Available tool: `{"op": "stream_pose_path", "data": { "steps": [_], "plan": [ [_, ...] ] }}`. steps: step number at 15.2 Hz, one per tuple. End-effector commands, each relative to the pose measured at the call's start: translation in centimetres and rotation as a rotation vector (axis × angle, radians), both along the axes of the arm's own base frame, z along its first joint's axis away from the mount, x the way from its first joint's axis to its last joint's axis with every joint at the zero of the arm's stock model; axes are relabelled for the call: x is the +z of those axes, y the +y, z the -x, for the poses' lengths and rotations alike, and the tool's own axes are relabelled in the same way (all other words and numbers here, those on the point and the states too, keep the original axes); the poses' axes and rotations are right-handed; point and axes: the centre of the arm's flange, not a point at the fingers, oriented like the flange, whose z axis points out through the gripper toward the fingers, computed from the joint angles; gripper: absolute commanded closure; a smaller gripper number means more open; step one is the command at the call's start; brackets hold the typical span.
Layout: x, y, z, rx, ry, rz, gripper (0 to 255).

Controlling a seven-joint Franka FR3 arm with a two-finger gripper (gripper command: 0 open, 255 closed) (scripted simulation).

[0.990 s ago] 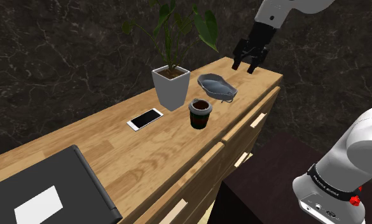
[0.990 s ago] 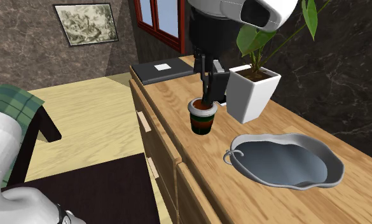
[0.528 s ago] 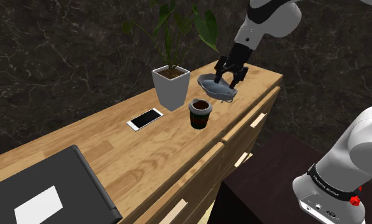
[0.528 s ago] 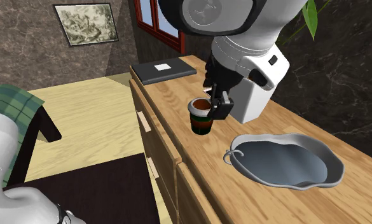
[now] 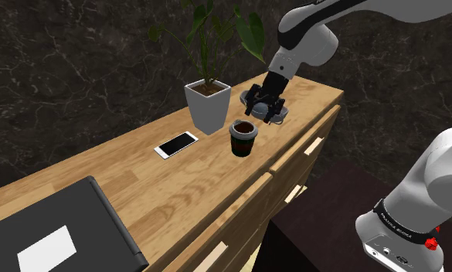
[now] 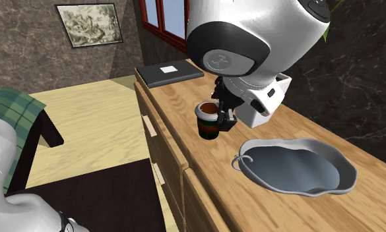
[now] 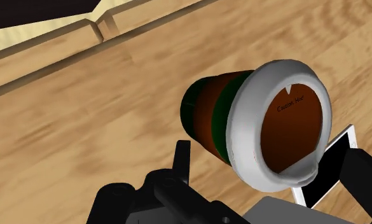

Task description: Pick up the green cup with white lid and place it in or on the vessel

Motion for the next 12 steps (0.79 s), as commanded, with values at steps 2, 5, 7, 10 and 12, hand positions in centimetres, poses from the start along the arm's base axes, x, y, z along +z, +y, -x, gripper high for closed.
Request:
{"op": "stream_pose_path", "data": {
  "steps": [2,5,7,10,12],
  "plan": [
    [-1.4,0.9,0.0,-0.001,0.000,-0.001,0],
    [-2.1,1.3,0.0,-0.001,0.000,-0.001,0],
    [-2.1,1.3,0.0,-0.001,0.000,-0.001,0],
    [-2.1,1.3,0.0,-0.001,0.000,-0.001,0],
    [-2.1,1.3,0.0,-0.001,0.000,-0.001,255]
  ]
}}
